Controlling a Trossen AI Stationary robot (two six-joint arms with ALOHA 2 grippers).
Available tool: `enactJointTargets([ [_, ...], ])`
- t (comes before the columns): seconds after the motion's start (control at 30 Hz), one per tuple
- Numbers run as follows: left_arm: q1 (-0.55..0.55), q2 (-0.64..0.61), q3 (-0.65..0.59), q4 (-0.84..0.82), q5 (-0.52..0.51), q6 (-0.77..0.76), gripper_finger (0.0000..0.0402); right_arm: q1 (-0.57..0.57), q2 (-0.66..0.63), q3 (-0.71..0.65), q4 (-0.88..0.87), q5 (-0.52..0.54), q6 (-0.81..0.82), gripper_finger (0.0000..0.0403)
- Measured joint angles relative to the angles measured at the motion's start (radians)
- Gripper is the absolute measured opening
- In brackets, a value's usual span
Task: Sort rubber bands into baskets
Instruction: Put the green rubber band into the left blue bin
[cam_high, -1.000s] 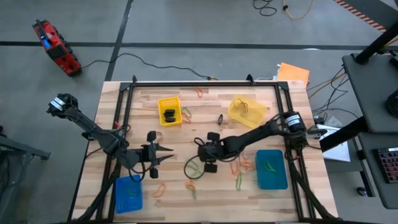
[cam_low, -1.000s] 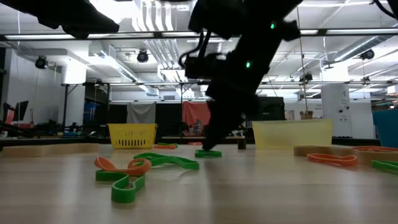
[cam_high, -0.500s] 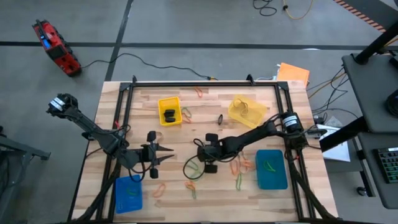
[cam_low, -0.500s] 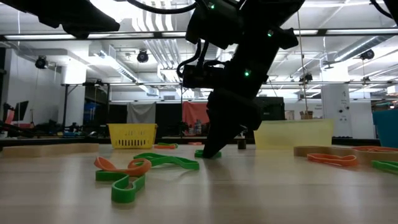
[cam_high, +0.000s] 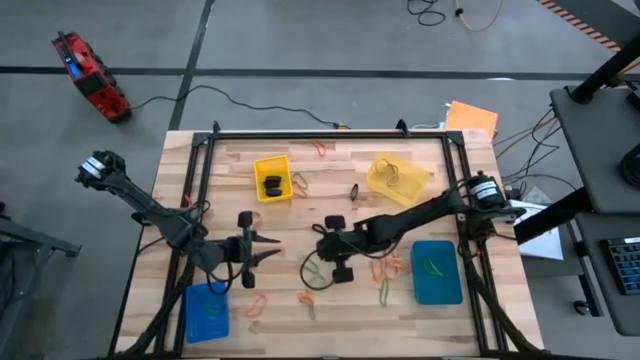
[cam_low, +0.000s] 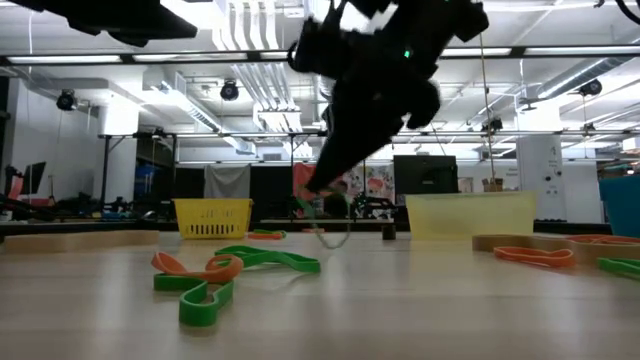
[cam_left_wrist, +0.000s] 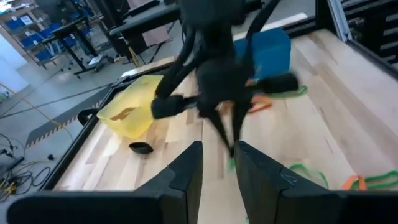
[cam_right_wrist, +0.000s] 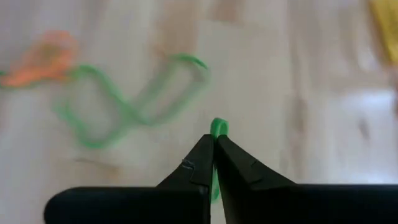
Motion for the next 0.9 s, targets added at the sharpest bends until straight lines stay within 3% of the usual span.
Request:
enactJointTargets([
  [0.2,0.000,0.063,-0.001,0.036,0.010,-0.014,0.0131,0.018,-0.038,-0.043,0.228,-0.123,-0.088,0.0009],
  [0.53,0.003,0.174,0.007,0.095,0.083,-0.031,0.0232,0.014,-0.040,-0.070,0.450,-0.125,-0.172,0.0009],
  [0.7,0.013,0.224,0.007,0.158,0.084,-0.032,0.0239,0.014,-0.040,-0.070,0.511,-0.125,-0.221,0.0009],
  [0.9,0.021,0.258,0.007,0.190,0.084,-0.033,0.0219,0.011,-0.040,-0.059,0.539,-0.125,-0.264,0.0009],
])
